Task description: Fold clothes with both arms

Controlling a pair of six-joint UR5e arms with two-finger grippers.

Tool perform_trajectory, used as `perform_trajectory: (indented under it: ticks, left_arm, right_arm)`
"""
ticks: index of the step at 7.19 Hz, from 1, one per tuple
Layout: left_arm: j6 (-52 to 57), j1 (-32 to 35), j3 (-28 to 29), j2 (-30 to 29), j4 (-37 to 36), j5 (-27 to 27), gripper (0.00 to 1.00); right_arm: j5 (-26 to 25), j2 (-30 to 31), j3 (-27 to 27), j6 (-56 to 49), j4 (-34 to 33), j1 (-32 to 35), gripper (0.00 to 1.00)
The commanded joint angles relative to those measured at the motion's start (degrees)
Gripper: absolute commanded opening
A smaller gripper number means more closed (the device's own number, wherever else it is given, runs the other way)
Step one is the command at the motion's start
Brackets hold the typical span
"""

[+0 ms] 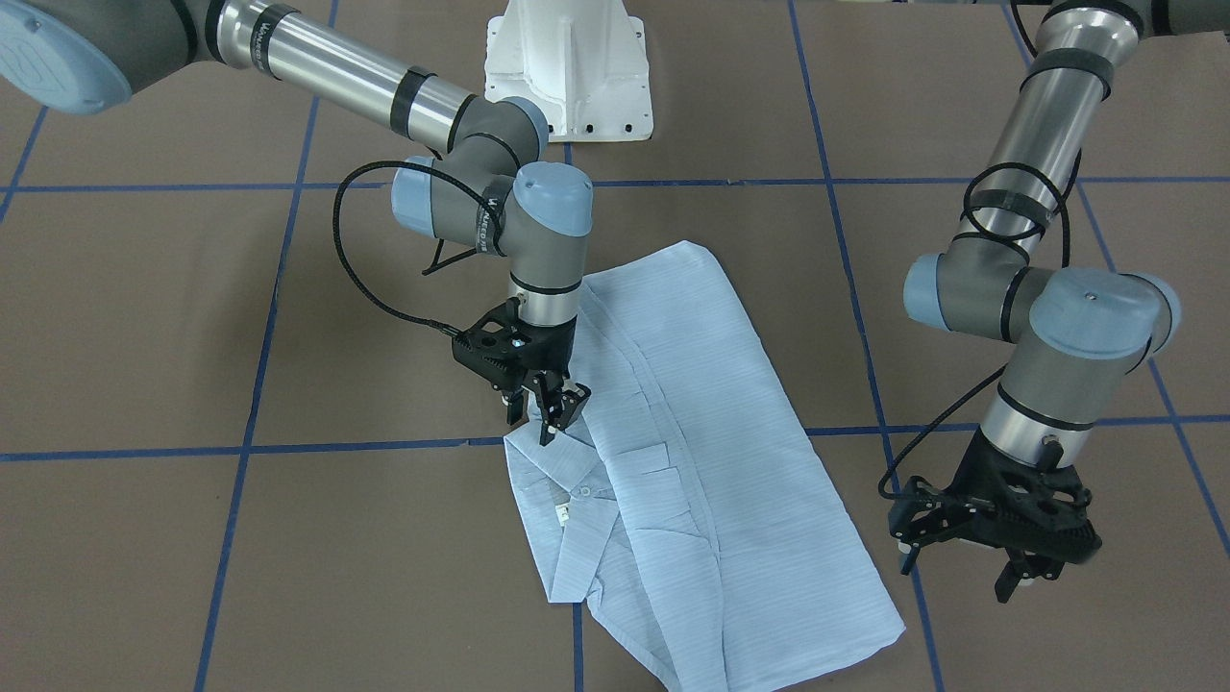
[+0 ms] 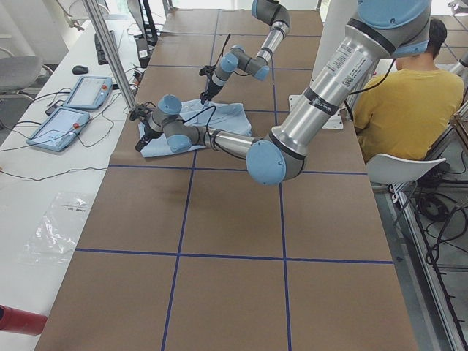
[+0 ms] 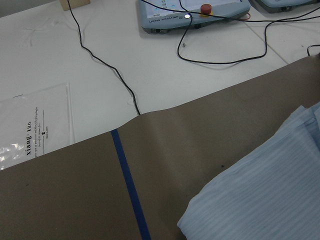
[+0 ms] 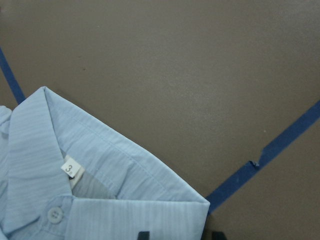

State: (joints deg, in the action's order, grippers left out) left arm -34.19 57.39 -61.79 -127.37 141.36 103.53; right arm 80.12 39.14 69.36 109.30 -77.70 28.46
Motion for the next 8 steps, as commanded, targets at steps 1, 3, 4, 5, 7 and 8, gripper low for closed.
perform_trajectory:
  ticks: [1,3,4,5,7,8]
  left_arm:
    - [0.0,0.0,0.0,0.1,0.1,0.0,1.00]
    - [0.0,-0.1,0.0,0.1,0.1,0.0,1.00]
    - [0.0,-0.1,0.0,0.1,0.1,0.0,1.00]
    - [0.0,-0.3,0.0,0.1,0.1,0.0,1.00]
    - [-1.0,-0.9,-0.2,0.0,0.2,0.0,1.00]
    - [-2.2,-1.8,-1.0,0.1,0.5,0.0,1.00]
  right_arm:
    - [-0.1,0.1,0.1,-1.8,-0.3,0.0,0.00]
    - [-0.1,0.1,0.1,-2.5,-0.4,0.1,0.00]
    - [-0.1,0.1,1.1,-2.7,-2.3,0.1,0.00]
    - [-0.1,2.0,5.7,-2.8,-5.8,0.1,0.00]
    - [-0.5,11.9,20.7,-2.9,-10.2,-1.2,0.00]
    - [-2.2,17.1,27.1,-2.9,-10.4,-3.0,0.00]
